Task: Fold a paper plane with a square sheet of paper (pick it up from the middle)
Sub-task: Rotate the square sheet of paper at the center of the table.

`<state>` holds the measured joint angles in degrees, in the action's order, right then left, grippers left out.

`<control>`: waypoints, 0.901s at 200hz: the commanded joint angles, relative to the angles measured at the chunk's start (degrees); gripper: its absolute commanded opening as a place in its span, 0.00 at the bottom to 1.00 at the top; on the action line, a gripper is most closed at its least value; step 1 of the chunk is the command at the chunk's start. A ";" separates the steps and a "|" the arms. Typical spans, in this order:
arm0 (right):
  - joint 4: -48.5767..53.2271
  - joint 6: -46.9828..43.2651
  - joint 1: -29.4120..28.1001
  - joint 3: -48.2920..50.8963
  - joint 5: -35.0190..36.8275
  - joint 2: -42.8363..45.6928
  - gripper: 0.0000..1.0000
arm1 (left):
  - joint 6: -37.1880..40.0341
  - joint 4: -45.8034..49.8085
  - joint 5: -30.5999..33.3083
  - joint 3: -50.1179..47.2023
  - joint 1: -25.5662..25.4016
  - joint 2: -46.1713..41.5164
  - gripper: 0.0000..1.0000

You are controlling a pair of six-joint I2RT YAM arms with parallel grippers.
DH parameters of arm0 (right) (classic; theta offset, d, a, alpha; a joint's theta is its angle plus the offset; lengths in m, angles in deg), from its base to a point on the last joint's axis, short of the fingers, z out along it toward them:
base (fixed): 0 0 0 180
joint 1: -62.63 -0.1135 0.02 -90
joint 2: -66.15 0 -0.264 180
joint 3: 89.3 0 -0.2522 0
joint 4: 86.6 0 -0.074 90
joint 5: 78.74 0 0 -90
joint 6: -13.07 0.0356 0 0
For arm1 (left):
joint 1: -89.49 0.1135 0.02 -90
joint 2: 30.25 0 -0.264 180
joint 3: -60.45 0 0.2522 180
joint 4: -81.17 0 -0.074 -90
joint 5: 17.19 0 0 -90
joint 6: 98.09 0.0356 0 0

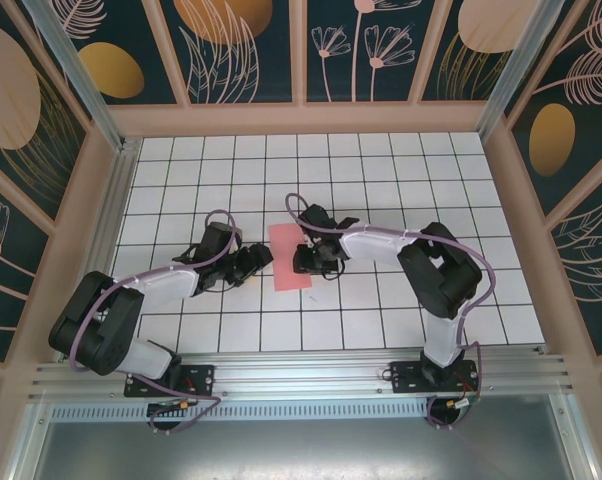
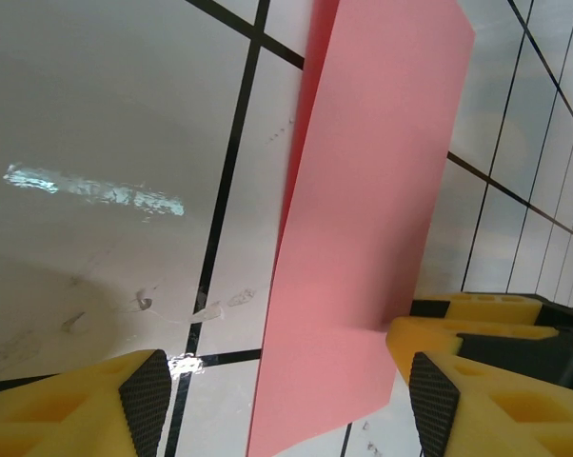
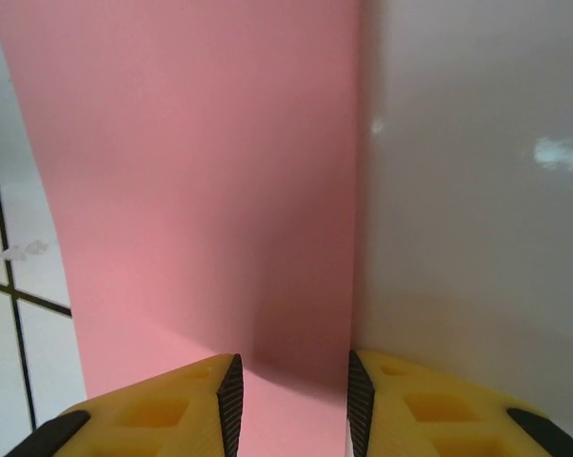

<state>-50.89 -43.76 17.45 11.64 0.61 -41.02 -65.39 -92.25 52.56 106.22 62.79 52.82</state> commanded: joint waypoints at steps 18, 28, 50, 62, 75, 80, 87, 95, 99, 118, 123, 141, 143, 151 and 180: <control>3.50 3.95 -3.94 0.81 -3.24 0.90 0.38 | 0.60 2.43 2.63 0.24 0.07 -1.23 0.70; 4.67 4.57 -3.90 0.18 -0.29 1.77 0.38 | 0.60 2.43 2.67 0.15 0.07 -1.24 0.70; 2.92 5.64 -2.21 0.61 3.69 5.55 0.38 | 0.70 2.78 2.94 0.24 0.07 -1.40 0.70; 0.51 5.12 -1.45 0.98 2.06 6.50 0.37 | 0.78 3.02 3.10 0.29 0.07 -1.48 0.70; -1.63 3.50 -1.09 0.42 -1.01 5.67 0.36 | 0.87 3.12 3.12 0.46 0.05 -1.50 0.70; -2.17 3.25 -0.90 0.08 -1.81 5.15 0.35 | 0.93 3.05 3.14 0.51 0.07 -1.37 0.70; -2.96 2.86 -0.40 -0.39 -2.47 4.27 0.33 | 0.95 3.14 3.06 0.56 0.07 -1.26 0.70; -3.70 2.13 0.27 -1.02 -2.63 3.17 0.31 | 1.02 3.14 2.94 0.67 0.07 -1.10 0.70; -3.74 1.93 0.75 -1.47 -2.39 2.54 0.30 | 1.05 3.14 2.94 0.68 0.01 -1.05 0.70; -4.84 0.66 3.24 -3.50 -2.69 -0.11 0.29 | 1.07 3.24 2.80 0.77 0.07 -0.87 0.70; -5.21 0.23 3.88 -3.93 -3.57 -0.81 0.29 | 1.13 3.37 2.79 0.94 0.07 -0.77 0.70; -5.72 -1.70 5.14 -5.56 -5.77 -3.37 0.29 | 1.35 3.58 2.30 1.45 0.07 -0.42 0.70; -5.77 -1.88 5.23 -5.64 -6.00 -3.69 0.29 | 1.39 3.58 2.21 1.47 0.07 -0.40 0.70; -5.83 -2.30 5.75 -5.93 -6.96 -4.75 0.29 | 1.55 3.58 1.78 1.72 0.07 -0.22 0.70; -5.81 -3.02 7.29 -5.22 -6.72 -6.62 0.30 | 1.82 3.45 -0.15 2.18 0.02 -0.02 0.70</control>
<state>-56.48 -44.63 23.92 7.11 -4.40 -45.98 -65.14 -90.10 54.62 106.70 62.79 52.52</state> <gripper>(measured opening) 0.294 0.701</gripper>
